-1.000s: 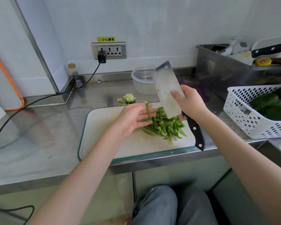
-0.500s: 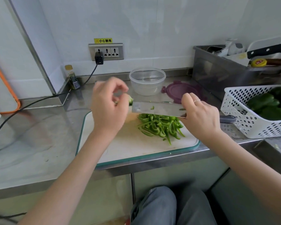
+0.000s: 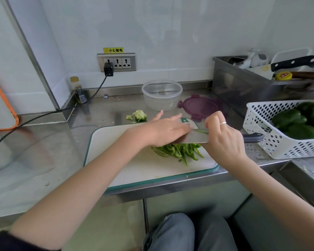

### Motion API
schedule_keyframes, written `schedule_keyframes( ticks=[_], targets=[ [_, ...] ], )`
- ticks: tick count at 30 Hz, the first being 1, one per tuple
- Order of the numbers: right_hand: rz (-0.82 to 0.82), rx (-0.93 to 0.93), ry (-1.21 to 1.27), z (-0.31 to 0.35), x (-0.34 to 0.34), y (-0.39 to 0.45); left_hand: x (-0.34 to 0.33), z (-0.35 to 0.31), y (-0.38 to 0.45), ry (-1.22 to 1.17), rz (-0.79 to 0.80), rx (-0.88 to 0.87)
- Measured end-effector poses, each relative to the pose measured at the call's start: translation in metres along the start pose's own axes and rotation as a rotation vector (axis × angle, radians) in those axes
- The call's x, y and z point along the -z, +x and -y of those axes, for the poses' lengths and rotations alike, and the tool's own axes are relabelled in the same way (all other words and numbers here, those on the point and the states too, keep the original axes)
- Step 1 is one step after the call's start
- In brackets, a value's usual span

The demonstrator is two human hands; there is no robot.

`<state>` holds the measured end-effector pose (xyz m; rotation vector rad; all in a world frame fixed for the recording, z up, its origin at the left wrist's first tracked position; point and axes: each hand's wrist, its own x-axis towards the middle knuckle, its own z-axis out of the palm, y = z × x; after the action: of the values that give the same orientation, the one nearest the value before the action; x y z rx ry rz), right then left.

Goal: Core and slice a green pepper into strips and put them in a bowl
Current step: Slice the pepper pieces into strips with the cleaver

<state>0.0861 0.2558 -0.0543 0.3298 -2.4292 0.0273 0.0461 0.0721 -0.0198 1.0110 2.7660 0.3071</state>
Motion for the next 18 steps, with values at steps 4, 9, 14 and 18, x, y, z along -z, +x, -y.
schedule_keyframes(
  ticks=[4, 9, 14, 18],
  targets=[
    [0.066, -0.078, -0.081, -0.008, -0.001, 0.003, 0.01, 0.03, 0.008, -0.245, -0.19, 0.174],
    [0.139, -0.232, 0.071, -0.019, 0.003, 0.017, 0.016, 0.085, 0.036, -0.333, -0.571, 0.321],
    [0.193, -0.558, 0.591, -0.031, -0.005, 0.037, 0.019, 0.104, 0.083, -0.338, -0.463, 0.419],
    [0.225, -0.649, 0.676, -0.047, -0.018, 0.046, 0.013, 0.104, 0.114, -0.362, -0.467, 0.491]
  ],
)
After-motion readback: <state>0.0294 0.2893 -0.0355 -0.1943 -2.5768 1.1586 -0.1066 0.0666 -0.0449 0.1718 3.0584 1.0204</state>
